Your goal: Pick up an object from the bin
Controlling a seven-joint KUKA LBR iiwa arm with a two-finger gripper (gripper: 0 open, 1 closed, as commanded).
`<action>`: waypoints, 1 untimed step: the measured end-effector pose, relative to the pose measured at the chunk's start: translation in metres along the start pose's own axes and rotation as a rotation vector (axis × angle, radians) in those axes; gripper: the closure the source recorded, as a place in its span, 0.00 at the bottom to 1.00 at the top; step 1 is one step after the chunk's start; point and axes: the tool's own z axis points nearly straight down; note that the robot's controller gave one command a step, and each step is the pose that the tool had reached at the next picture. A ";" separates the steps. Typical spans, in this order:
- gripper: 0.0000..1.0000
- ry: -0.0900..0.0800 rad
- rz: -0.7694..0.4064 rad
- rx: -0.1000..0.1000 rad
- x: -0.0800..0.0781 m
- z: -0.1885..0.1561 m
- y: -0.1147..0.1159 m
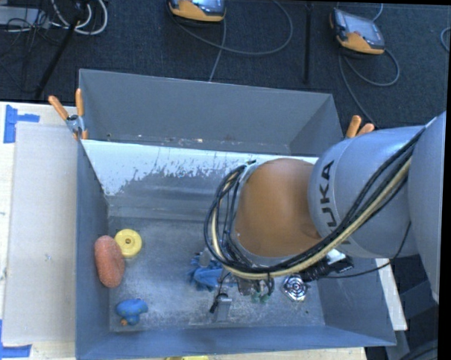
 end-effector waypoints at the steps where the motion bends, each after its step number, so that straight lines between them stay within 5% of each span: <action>1: 0.00 -0.007 0.004 -0.001 -0.002 -0.004 -0.001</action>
Offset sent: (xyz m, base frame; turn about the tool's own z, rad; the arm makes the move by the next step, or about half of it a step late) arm 0.0111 -0.0318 -0.0388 0.1476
